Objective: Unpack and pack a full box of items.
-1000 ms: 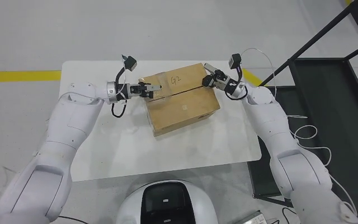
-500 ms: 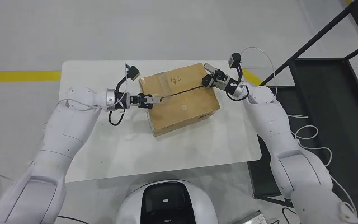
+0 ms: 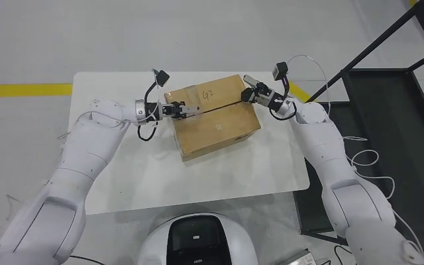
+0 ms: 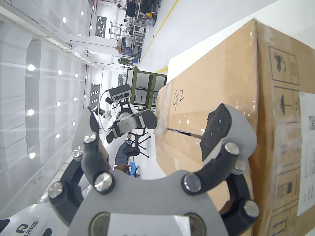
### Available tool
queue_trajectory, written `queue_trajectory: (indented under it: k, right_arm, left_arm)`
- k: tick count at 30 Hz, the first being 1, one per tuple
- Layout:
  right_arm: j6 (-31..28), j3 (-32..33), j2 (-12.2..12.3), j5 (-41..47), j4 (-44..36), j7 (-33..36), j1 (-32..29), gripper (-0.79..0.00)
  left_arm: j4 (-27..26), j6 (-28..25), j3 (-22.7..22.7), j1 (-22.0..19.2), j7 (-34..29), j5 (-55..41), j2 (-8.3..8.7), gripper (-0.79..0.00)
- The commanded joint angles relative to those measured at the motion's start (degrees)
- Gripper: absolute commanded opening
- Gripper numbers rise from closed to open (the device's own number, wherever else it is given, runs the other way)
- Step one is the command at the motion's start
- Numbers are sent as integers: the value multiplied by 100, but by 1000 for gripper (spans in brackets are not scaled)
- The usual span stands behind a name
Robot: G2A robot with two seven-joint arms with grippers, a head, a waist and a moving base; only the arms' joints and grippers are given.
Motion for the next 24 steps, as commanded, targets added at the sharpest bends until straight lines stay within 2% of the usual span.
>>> queue_trajectory:
  k: [1,10,21,22,24]
  right_arm:
    - [3,14,6,6,-14,-11,-14,0]
    - [32,44,21,29,-43,-28,-42,0]
    - [23,97,41,72,23,-19,-35,0]
    - [28,94,40,73,28,-20,-37,0]
    - [33,80,34,71,23,-21,-36,0]
  left_arm:
    - [131,70,78,-69,130,-22,-71,0]
    - [617,329,254,-333,404,-294,-347,0]
    - [1224,568,490,-622,252,-274,-642,0]
    - [1267,595,496,-639,243,-290,-664,-18]
    - [1348,621,506,-678,239,-297,-703,-231]
